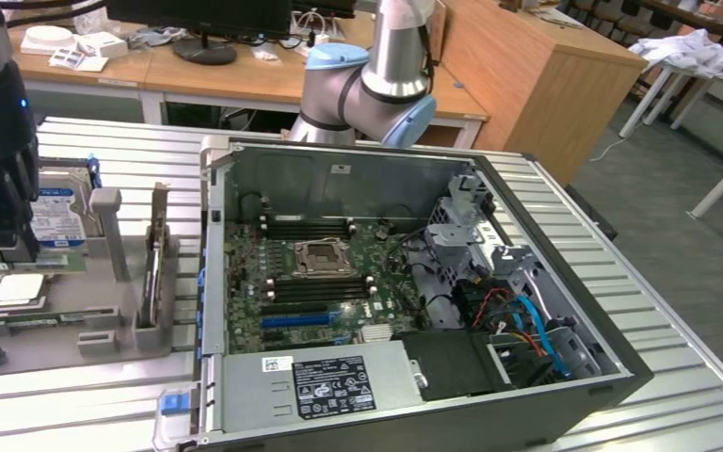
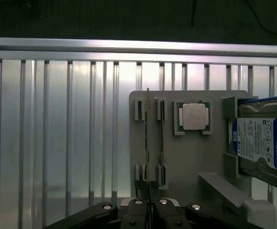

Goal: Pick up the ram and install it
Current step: 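Pick up the ram and move it above insertion slot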

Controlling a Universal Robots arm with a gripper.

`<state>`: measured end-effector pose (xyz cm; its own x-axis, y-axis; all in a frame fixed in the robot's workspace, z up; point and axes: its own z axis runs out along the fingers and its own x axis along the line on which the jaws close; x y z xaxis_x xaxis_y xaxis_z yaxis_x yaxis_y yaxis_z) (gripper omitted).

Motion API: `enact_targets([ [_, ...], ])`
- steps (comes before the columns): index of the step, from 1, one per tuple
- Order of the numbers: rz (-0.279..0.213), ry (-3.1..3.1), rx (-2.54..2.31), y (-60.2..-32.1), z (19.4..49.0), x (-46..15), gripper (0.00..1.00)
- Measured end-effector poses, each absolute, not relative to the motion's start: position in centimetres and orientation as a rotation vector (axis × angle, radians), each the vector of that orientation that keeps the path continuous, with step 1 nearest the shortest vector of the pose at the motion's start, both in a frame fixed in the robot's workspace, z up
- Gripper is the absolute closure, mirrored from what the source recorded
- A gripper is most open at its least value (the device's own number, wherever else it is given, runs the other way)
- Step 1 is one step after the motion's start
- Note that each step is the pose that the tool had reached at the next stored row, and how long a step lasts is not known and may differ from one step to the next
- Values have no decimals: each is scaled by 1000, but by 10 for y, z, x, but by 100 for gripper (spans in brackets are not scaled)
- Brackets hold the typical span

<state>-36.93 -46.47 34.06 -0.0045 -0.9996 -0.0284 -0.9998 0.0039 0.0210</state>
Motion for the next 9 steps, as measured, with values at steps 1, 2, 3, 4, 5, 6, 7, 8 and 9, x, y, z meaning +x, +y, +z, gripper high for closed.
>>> enact_targets([
  [1, 55, 2222, -2213, -465, 343, -369, 88],
  [2, 55, 2222, -2213, -465, 346, -369, 88],
  [3, 55, 2222, -2213, -465, 348, -369, 88],
  [4, 55, 2222, -2213, -465, 351, -369, 88],
  [5, 55, 2222, -2213, -465, 353, -369, 88],
  [6, 55, 2222, -2213, -465, 355, -369, 88],
  [7, 55, 2222, -2213, -465, 357, -369, 88],
  [8, 55, 2222, -2213, -465, 359, -369, 88],
  [9, 55, 2222, -2213, -465, 361, -369, 88],
])
